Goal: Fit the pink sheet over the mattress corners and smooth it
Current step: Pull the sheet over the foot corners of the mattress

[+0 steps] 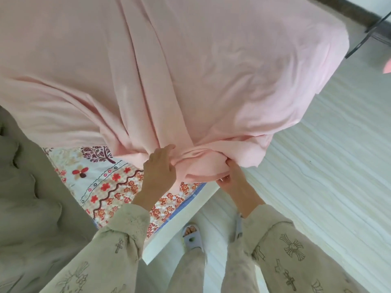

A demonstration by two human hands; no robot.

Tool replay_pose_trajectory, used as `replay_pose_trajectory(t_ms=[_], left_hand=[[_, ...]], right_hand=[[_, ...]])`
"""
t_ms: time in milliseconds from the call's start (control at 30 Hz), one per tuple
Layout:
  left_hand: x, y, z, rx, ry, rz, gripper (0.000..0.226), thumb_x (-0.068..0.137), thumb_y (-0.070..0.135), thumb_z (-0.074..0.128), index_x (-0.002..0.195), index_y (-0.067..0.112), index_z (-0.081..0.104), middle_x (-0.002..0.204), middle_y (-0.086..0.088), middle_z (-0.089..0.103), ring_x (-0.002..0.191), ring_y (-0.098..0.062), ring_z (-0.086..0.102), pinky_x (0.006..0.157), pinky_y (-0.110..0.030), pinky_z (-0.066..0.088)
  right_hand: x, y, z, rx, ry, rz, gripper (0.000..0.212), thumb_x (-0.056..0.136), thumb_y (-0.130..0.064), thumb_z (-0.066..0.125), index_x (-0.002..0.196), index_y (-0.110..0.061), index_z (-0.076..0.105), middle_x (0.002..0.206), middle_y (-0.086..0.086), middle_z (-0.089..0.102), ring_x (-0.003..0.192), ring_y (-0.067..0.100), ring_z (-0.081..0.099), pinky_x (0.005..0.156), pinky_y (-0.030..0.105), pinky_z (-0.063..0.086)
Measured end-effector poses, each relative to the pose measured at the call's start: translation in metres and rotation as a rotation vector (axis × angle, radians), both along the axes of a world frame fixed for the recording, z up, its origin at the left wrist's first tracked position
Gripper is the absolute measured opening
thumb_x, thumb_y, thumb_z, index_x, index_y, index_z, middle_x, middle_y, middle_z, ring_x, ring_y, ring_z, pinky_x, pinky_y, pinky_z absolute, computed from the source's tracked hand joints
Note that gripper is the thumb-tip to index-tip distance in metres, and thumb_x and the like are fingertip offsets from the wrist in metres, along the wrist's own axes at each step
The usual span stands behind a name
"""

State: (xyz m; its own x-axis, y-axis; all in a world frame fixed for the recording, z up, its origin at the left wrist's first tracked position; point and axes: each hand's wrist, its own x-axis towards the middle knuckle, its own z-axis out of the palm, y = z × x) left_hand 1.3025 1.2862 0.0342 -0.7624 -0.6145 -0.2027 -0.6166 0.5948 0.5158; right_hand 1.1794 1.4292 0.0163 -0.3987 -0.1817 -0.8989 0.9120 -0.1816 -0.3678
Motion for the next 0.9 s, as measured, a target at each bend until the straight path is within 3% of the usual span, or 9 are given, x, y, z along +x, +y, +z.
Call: replay_pose_trajectory(t_ms=[133, 233, 333, 400, 533, 600, 667, 767, 900], left_hand=[[0.006, 0.044, -0.019, -0.107, -0.154, -0.470, 0.078, 0.075, 0.030, 0.057, 0.138, 0.032, 0.010, 0.150, -0.010, 0.030, 0.141, -0.028, 0.023, 0.114, -0.059, 0.014], [-0.005, 0.069, -0.023, -0.182, -0.236, -0.567, 0.095, 0.071, 0.051, 0.067, 0.140, 0.033, 0.005, 0.155, -0.009, 0.022, 0.143, -0.030, 0.020, 0.108, -0.064, 0.015], [-0.017, 0.091, -0.016, -0.345, -0.175, -0.542, 0.092, 0.058, 0.044, 0.078, 0.135, 0.025, 0.031, 0.140, -0.011, 0.046, 0.131, -0.029, 0.044, 0.100, -0.064, 0.032], [-0.019, 0.101, -0.010, -0.389, -0.087, -0.539, 0.075, 0.058, 0.022, 0.076, 0.126, 0.028, 0.045, 0.132, -0.008, 0.053, 0.127, -0.028, 0.048, 0.102, -0.061, 0.033], [-0.008, 0.111, -0.001, -0.412, 0.012, -0.605, 0.031, 0.054, 0.007, 0.074, 0.081, 0.012, 0.061, 0.093, -0.007, 0.068, 0.095, -0.027, 0.065, 0.095, -0.049, 0.045], [0.007, 0.121, 0.012, -0.215, -0.093, -0.592, 0.020, 0.074, 0.009, 0.064, 0.093, 0.009, 0.058, 0.081, -0.006, 0.063, 0.077, -0.024, 0.058, 0.074, -0.029, 0.046], [0.023, 0.125, 0.017, -0.115, -0.247, -0.601, 0.026, 0.091, 0.021, 0.049, 0.114, 0.009, 0.049, 0.075, 0.000, 0.054, 0.070, -0.020, 0.050, 0.063, -0.026, 0.036], [0.054, 0.133, 0.027, -0.037, -0.328, -0.582, 0.042, 0.093, 0.048, 0.040, 0.122, 0.018, 0.042, 0.062, 0.010, 0.044, 0.057, -0.014, 0.047, 0.062, -0.026, 0.039], [0.087, 0.142, 0.040, -0.165, -0.549, -0.634, 0.045, 0.086, 0.059, 0.045, 0.106, 0.019, 0.049, 0.077, 0.005, 0.056, 0.077, -0.021, 0.056, 0.070, -0.029, 0.043]], right_hand=[[0.003, 0.033, 0.013, 0.074, 0.065, 0.086, 0.022, 0.097, -0.023, 0.047, 0.116, -0.013, 0.051, 0.118, 0.011, 0.056, 0.100, 0.024, 0.057, 0.074, 0.029, 0.053], [0.008, 0.050, 0.021, 0.109, 0.061, 0.138, 0.020, 0.094, -0.020, 0.053, 0.107, -0.005, 0.057, 0.103, 0.013, 0.063, 0.090, 0.026, 0.060, 0.082, 0.035, 0.050], [0.014, 0.071, 0.029, 0.091, 0.039, 0.100, 0.030, 0.090, -0.014, 0.061, 0.116, -0.001, 0.056, 0.099, 0.013, 0.065, 0.088, 0.025, 0.063, 0.075, 0.034, 0.057], [0.019, 0.088, 0.037, 0.055, 0.026, 0.057, 0.022, 0.089, -0.013, 0.062, 0.108, -0.004, 0.058, 0.090, 0.009, 0.065, 0.078, 0.020, 0.063, 0.053, 0.024, 0.058], [0.031, 0.117, 0.047, 0.113, 0.105, 0.069, 0.015, 0.086, -0.020, 0.067, 0.083, -0.007, 0.060, 0.081, 0.005, 0.060, 0.072, 0.018, 0.059, 0.049, 0.024, 0.054], [0.042, 0.133, 0.047, 0.220, 0.176, 0.110, 0.021, 0.085, -0.020, 0.067, 0.074, -0.006, 0.057, 0.077, 0.006, 0.057, 0.071, 0.018, 0.056, 0.064, 0.028, 0.054], [0.051, 0.146, 0.044, 0.310, 0.251, 0.132, 0.025, 0.084, -0.016, 0.066, 0.067, -0.006, 0.052, 0.075, 0.009, 0.053, 0.072, 0.020, 0.053, 0.077, 0.034, 0.054], [0.075, 0.165, 0.052, 0.418, 0.450, 0.217, 0.031, 0.085, -0.016, 0.062, 0.063, -0.004, 0.046, 0.070, 0.013, 0.045, 0.069, 0.027, 0.041, 0.068, 0.033, 0.047], [0.104, 0.172, 0.067, 0.534, 0.818, 0.442, 0.034, 0.087, -0.014, 0.060, 0.058, -0.003, 0.047, 0.129, 0.004, 0.056, 0.106, 0.024, 0.054, 0.092, 0.037, 0.043]])
